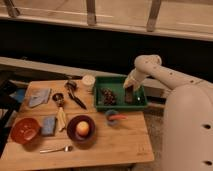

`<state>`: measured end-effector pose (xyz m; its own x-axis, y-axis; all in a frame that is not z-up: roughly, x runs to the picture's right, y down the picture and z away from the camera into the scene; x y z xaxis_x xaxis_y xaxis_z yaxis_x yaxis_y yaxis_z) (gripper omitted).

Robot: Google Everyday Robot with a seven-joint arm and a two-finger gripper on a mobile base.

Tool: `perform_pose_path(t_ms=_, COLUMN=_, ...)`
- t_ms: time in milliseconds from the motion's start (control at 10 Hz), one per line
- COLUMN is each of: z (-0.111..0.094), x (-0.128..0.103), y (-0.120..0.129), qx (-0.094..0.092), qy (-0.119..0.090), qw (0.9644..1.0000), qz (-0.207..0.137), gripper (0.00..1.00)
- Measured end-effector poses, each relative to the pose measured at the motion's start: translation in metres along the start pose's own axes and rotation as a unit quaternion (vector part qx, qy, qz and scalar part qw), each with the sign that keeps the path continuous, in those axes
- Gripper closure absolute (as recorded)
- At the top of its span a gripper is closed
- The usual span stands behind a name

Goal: Wipe tray with eraser

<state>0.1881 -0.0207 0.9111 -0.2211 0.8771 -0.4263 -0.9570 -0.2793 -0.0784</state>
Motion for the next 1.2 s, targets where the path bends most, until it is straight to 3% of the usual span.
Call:
perform_pose_path(t_ms=200, z=-0.005, x=-0.028, y=-0.006, qx=0.006, qy=-0.044, qw=0.9989, qz=0.012, gripper=1.0)
perform_pose_path(t_ms=400, z=0.001, x=-0.039, y=0.012, qx=-0.006, qy=-0.059, qw=0.9982, qz=0.008, gripper=1.0)
perform_pose_path(t_ms=600, z=0.007, x=-0.029, y=0.028, qx=-0.022, qy=-0.057, qw=0.9981, qz=-0.001, gripper=1.0)
perform_pose_path(t_ms=900, z=0.012, x=0.009, y=0.045, qx=-0.033, qy=-0.032, qw=0.9989, qz=-0.006, gripper=1.0)
perform_pose_path(t_ms=1200, z=0.0, x=0.029, y=0.017, qx=-0.003, qy=-0.022, qw=0.9996, qz=0.015, gripper=1.0)
